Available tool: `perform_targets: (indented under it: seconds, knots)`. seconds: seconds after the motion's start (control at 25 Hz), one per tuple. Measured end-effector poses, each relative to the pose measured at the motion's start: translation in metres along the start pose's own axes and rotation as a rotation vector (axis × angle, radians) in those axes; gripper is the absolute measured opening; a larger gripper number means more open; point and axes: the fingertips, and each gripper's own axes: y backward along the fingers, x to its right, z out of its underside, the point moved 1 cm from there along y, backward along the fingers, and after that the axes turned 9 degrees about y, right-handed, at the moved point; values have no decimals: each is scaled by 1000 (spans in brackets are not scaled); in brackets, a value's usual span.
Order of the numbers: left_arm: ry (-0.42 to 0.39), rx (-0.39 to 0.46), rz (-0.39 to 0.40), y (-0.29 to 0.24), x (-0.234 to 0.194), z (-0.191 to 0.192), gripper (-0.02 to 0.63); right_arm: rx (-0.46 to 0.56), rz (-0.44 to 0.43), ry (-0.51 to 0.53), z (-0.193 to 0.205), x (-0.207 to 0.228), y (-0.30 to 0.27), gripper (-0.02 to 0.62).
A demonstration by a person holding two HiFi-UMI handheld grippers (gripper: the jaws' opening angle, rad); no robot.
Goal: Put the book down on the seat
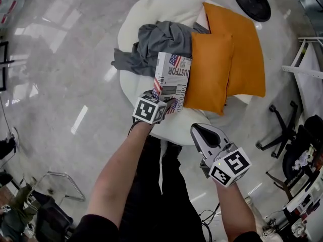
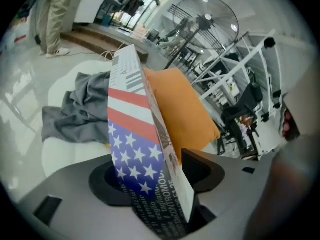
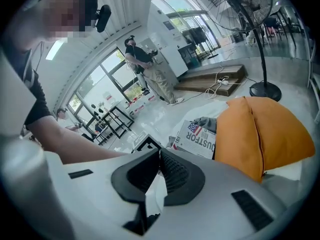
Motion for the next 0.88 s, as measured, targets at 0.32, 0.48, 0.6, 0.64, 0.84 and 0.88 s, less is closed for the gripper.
perform_targets:
  seconds: [0.32,0.48,0.6,0.64,0.84,0.88]
  knots:
    - [-164,5,-277,52,-21,-12,322,22,-2,12,-17,-13,14,17]
    - [-175,66,-297,97,-4,-27,321,57,1,32,-47,-26,33,17]
    - [-144,142,-276,137,25,-38,321,79,0,51,-71,-40,57,17]
    - [-133,168,-261,151,38,-41,321,87,0,58,-79,-45,66,17]
    - [-159,297,-222,220,106,-56,319,127,3,90,-113,-72,116,17]
    - [-161,323,-214,233,119,-57,319,134,5,97,-118,-78,126,17]
